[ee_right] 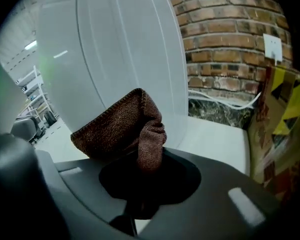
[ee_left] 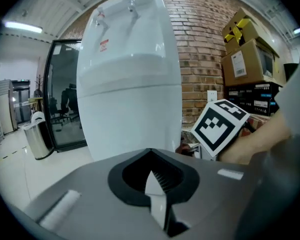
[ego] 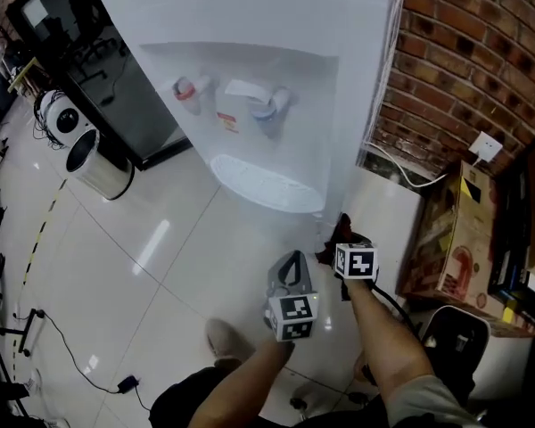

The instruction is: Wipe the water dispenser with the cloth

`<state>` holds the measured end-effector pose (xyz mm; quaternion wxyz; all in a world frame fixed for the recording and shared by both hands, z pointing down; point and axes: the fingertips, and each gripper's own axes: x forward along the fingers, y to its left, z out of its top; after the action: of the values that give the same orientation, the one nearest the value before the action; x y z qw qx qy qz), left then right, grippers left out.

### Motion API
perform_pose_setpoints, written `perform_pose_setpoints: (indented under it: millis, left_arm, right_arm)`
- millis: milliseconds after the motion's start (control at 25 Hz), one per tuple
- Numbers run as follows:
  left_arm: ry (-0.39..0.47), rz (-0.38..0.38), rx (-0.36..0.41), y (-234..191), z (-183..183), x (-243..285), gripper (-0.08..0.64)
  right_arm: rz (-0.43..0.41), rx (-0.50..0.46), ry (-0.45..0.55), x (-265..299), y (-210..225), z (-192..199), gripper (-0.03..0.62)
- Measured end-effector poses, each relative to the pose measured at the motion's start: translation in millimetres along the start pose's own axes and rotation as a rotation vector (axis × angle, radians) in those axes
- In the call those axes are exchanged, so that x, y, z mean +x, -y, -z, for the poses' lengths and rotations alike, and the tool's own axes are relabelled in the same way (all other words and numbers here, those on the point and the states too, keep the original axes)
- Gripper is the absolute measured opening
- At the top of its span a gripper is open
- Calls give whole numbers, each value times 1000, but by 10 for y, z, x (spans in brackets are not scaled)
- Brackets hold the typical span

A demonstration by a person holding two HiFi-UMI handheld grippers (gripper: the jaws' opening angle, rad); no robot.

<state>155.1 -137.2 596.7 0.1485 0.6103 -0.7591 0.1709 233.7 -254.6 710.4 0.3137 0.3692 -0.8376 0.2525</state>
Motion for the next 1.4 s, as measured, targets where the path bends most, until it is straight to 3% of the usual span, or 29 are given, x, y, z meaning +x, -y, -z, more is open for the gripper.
perform_pose_setpoints:
  millis: [240,400,520,760,1000,1200,1400]
  left_arm:
    - [-103,27,-15,163,536,154,0]
    - [-128,19,-22,126,634,199,0]
    - [-116,3,-36,78,554,204,0]
    - [-41,5,-21,171,-149,-32,0]
    - [130,53,42,480,-1445,-512,0]
    - [262,105,83,649,-2445,-1022,0]
    - [361,101,111,656,-3244,-1405,0]
  right_arm:
    - [15,75,-110,506,147,546,78]
    - [5,136,-184,685,202,765,78]
    - [-12,172,-178,642,256,736,78]
    - [-43,212,59,-141,287,-58,78]
    - [-61,181,432,-1462,324,-1348,78]
    - [-70,9,664,-2659,234,-2222,78]
    - [-126,-225,838,-3786,-119,-2957,78]
